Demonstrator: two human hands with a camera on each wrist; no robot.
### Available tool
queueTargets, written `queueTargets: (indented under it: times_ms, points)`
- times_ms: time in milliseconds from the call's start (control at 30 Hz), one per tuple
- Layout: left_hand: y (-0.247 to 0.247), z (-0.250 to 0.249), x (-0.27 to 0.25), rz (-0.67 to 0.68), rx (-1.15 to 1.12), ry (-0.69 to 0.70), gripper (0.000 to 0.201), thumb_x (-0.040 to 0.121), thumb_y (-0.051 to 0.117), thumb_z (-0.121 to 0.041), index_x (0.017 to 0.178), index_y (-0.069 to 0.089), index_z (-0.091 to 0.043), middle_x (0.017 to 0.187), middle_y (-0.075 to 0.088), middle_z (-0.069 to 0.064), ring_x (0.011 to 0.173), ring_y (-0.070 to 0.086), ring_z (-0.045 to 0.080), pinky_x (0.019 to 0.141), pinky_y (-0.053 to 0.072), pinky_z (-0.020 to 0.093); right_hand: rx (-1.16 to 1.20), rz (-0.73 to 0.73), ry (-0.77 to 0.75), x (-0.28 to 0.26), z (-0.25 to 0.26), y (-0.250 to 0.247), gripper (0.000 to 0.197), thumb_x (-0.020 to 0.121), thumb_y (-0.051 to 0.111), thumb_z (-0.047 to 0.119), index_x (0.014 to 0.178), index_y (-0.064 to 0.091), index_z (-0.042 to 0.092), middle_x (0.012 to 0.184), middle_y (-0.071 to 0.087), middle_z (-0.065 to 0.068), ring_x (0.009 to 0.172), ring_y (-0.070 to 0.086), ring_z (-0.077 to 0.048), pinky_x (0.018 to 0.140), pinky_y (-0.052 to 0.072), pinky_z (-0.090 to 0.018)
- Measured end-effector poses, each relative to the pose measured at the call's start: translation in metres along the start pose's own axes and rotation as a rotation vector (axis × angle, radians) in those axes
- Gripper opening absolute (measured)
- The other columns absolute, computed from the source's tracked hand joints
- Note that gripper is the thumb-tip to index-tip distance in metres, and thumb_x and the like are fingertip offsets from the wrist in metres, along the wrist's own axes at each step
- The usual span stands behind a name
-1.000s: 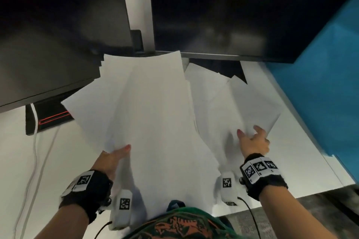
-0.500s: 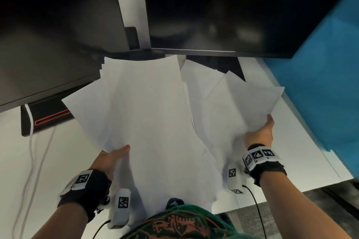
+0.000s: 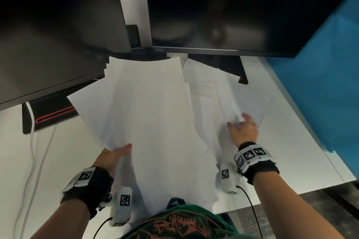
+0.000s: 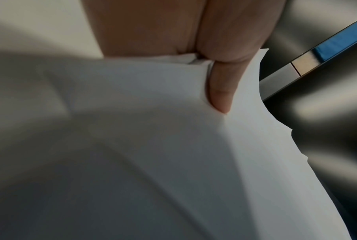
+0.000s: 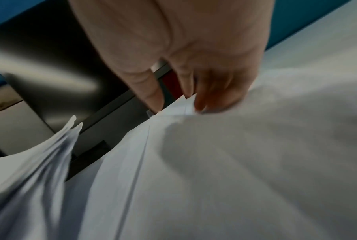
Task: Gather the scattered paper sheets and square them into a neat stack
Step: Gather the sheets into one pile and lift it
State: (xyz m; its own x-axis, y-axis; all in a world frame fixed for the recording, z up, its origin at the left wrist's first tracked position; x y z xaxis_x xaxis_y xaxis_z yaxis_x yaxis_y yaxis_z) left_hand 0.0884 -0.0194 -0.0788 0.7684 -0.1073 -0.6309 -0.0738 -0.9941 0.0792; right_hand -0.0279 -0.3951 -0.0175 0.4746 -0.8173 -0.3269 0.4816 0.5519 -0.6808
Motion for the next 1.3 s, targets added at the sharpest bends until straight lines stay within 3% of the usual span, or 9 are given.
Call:
queueTargets:
  times_ms: [133,333,533,667,800,867,1000,1133,1300]
  points:
    - [0.002,0.0,0.001,-0.019,0.002,0.026,0.013,0.078,0.068,-0.008,0.091,0.064,-0.008,0.085,0.062,0.013,0.091,0.056,0.033,0.081,0.046,0.041,-0.046,-0.216,0.205,0.007,-0.01,-0.02,0.077,0.081,0.064,0.025,0.144,0.021,0.013,0.142,0.029,-0.023,0.128,0.03,-0.04,0.105,0.03,-0.048]
    - [0.008,-0.002,-0.001,-0.02,-0.009,0.016,0.005,0.08,0.065,-0.005,0.082,0.062,-0.009,0.071,0.063,0.011,0.067,0.056,0.027,0.065,0.046,0.034,0.23,-0.195,0.079,0.004,-0.011,-0.011,0.073,0.085,0.046,-0.004,0.147,0.015,0.019,0.141,0.042,-0.021,0.126,0.046,-0.037,0.105,0.039,-0.04]
    - [0.011,-0.005,-0.004,-0.026,0.005,0.038,0.006,0.081,0.065,-0.006,0.086,0.063,-0.007,0.068,0.065,0.009,0.062,0.059,0.025,0.057,0.049,0.029,0.26,-0.087,-0.001,0.004,-0.005,-0.01,0.052,0.087,0.041,-0.007,0.136,0.038,0.009,0.129,0.053,-0.022,0.119,0.051,-0.037,0.096,0.039,-0.034]
    - [0.013,-0.006,-0.005,-0.027,0.006,0.049,0.005,0.081,0.064,-0.004,0.081,0.064,-0.009,0.055,0.067,0.001,0.063,0.059,0.026,0.058,0.048,0.03,0.255,0.174,0.053,0.019,-0.01,0.002,0.042,0.082,0.044,-0.009,0.121,0.05,0.005,0.118,0.059,-0.018,0.107,0.056,-0.035,0.093,0.045,-0.041]
    - [0.021,-0.01,-0.01,0.011,0.001,0.062,0.008,0.082,0.061,-0.001,0.085,0.063,-0.009,0.077,0.063,0.011,0.071,0.057,0.027,0.063,0.047,0.031,0.233,0.369,0.144,0.029,-0.012,0.011,0.026,0.08,0.047,-0.009,0.101,0.056,0.003,0.117,0.059,-0.028,0.106,0.058,-0.042,0.088,0.049,-0.05]
    - [0.025,-0.012,-0.012,0.017,0.001,0.071,0.01,0.083,0.06,0.0,0.086,0.062,-0.009,0.081,0.061,0.01,0.072,0.057,0.025,0.063,0.045,0.03,0.324,0.384,0.158,0.019,0.0,0.015,0.028,0.084,0.053,0.003,0.112,0.056,0.006,0.124,0.056,-0.024,0.105,0.056,-0.036,0.089,0.046,-0.044]
    - [0.027,-0.011,-0.011,0.014,0.009,0.07,0.013,0.082,0.06,0.001,0.086,0.063,-0.011,0.066,0.069,0.005,0.072,0.057,0.027,0.056,0.053,0.028,0.287,0.5,0.137,-0.009,0.016,0.036,0.077,0.083,0.065,0.036,0.145,0.027,0.012,0.145,0.037,-0.005,0.135,0.036,-0.027,0.112,0.029,-0.038]
    - [0.025,-0.009,-0.011,0.018,0.013,0.047,0.009,0.082,0.061,0.0,0.084,0.064,-0.009,0.061,0.067,0.005,0.07,0.057,0.028,0.065,0.047,0.033,0.136,0.523,-0.016,-0.018,0.017,0.054,0.049,0.072,0.076,0.016,0.118,0.057,0.011,0.123,0.063,-0.013,0.11,0.059,-0.029,0.1,0.045,-0.044]
    - [0.023,-0.007,-0.01,0.025,0.027,0.045,0.011,0.081,0.063,-0.003,0.09,0.064,-0.009,0.082,0.064,0.013,0.081,0.058,0.032,0.081,0.048,0.042,0.193,0.407,-0.057,-0.019,0.014,0.046,0.036,0.073,0.074,0.007,0.107,0.06,0.004,0.106,0.066,-0.012,0.096,0.06,-0.025,0.084,0.048,-0.032]
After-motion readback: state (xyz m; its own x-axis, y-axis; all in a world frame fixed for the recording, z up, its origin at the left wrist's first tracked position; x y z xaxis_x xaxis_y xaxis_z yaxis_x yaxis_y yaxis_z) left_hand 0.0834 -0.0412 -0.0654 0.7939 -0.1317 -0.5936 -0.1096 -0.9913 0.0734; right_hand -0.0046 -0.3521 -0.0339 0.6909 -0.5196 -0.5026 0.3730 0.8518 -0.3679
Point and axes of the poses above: each hand's wrist, its own x-axis towards the middle knuckle, its own y-axis out of the palm, z = x × y, the point moved 5 cm from there along x, towards the middle knuckle
